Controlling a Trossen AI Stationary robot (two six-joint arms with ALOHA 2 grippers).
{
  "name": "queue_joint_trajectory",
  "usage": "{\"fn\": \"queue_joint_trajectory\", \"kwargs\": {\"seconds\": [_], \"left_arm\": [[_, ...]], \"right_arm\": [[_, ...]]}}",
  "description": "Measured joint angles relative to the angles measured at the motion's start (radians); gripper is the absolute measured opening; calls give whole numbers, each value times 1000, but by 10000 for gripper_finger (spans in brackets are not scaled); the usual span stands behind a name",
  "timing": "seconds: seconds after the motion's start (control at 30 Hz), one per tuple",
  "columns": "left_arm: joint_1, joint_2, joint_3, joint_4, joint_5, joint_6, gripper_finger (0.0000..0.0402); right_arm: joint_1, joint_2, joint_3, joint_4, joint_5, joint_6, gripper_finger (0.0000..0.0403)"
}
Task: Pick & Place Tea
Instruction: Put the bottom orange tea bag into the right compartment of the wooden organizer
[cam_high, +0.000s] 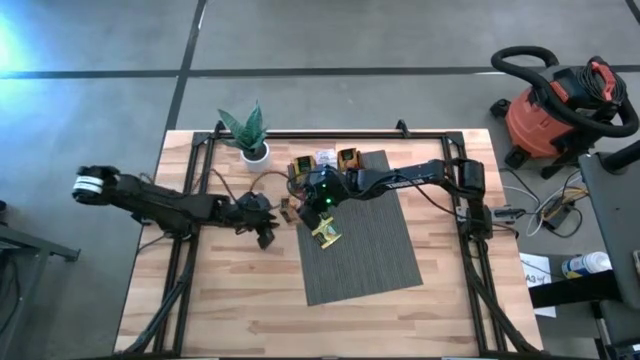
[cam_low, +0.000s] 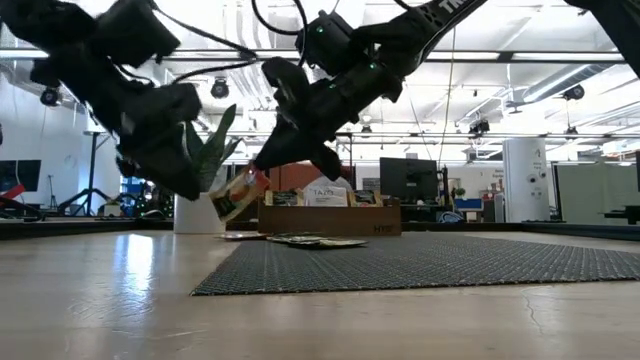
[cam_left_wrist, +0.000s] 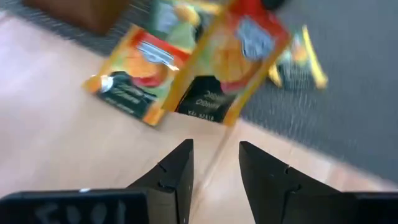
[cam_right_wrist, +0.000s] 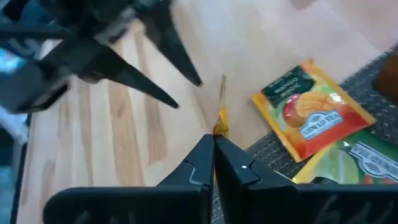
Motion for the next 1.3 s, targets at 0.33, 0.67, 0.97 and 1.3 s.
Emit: {"fn": "queue_joint_trajectory", "kwargs": {"seconds": [0.33,0.67,0.97,1.3], "left_arm": [[-5,-215,-181,161,-114,-602,123],[0,-482,-420,785,-239,-596,123],[41,-449,-325,957,-428,-362,123],[145,-233,-132,1042,-300,-382,123]], "right_arm": [[-5,-75,-2,31,113,175,8],[-9,-296,-6,63,343,236,8],[-14,-338,-6,244,519,285,8],[-1,-308,-7,405,477,291,8]]}}
